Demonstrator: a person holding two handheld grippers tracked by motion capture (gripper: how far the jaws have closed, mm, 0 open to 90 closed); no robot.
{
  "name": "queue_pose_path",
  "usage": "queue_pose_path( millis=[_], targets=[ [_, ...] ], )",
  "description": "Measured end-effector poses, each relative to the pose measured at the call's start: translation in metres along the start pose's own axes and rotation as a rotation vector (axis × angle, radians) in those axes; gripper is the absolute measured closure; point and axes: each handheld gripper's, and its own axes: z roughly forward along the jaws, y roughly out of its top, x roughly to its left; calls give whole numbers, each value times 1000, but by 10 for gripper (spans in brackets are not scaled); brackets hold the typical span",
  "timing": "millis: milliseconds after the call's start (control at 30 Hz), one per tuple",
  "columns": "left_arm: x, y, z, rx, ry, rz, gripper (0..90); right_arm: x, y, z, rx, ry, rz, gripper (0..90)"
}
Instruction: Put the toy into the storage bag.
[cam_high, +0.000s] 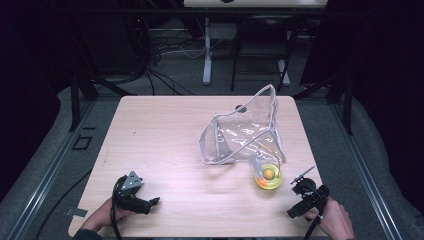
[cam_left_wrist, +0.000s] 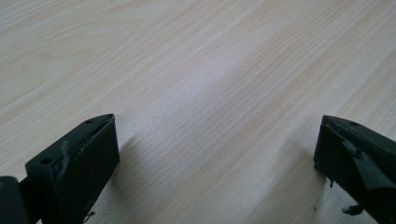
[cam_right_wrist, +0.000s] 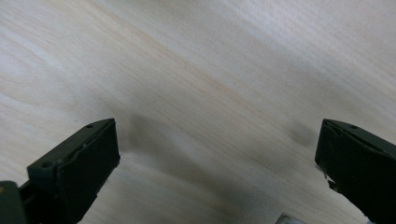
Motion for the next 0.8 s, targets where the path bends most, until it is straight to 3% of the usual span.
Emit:
queue_pose_path(
  millis=[167,300,333,367,433,467,500,800],
  targets=[
    [0,0,0,0,2,-1,0,6,4,-10,-61,5,23,0],
    [0,0,0,0,2,-1,0,10,10,-20,-56,1,19,0],
    [0,0,0,0,2,-2,0,13,14,-28,-50,-7,-7,0],
    [0,0,0,0,2,-4,0,16,16,-29,-83,-7,7,0],
    [0,0,0,0,2,-4,0,18,17,-30,-93,-5,7,0],
    [0,0,0,0,2,-1,0,20,23,-39,-48,-28,-36,0],
    [0,0,0,1,2,-1,0,22,24,-40,-77,-30,-26,0],
    [0,0,0,1,2,-1,0,25,38,-65,-85,-44,-77,0]
  ],
)
